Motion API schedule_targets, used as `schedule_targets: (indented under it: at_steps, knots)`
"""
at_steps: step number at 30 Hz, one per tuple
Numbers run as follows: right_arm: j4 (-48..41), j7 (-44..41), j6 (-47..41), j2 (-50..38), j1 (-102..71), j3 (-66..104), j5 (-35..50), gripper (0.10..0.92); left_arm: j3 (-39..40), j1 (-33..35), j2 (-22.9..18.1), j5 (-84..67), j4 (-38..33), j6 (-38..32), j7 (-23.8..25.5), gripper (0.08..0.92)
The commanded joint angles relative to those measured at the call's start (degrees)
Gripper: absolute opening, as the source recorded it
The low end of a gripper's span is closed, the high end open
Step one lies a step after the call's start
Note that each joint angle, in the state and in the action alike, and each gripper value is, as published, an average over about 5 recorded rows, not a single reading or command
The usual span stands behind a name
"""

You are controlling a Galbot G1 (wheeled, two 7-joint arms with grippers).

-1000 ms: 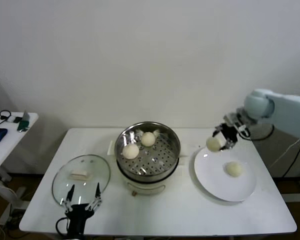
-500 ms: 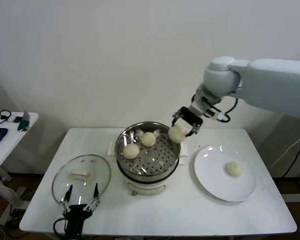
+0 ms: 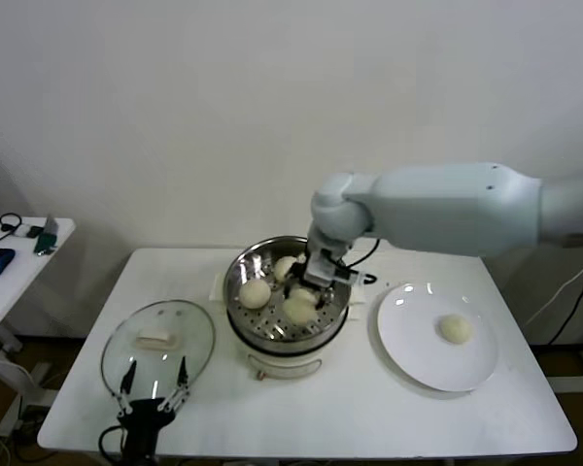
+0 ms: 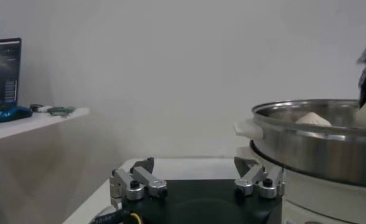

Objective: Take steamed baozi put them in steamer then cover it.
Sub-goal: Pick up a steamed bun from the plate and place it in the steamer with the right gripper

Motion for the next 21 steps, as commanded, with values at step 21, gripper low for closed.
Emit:
schedule_targets:
  at_steps: [21]
  knots:
    - [-12.00,-5.18,7.71,-0.54,0.21,2.59,6.62,0.821,0.24,0.25,-0.02,0.04,0.08,-0.12,-0.08,0.823]
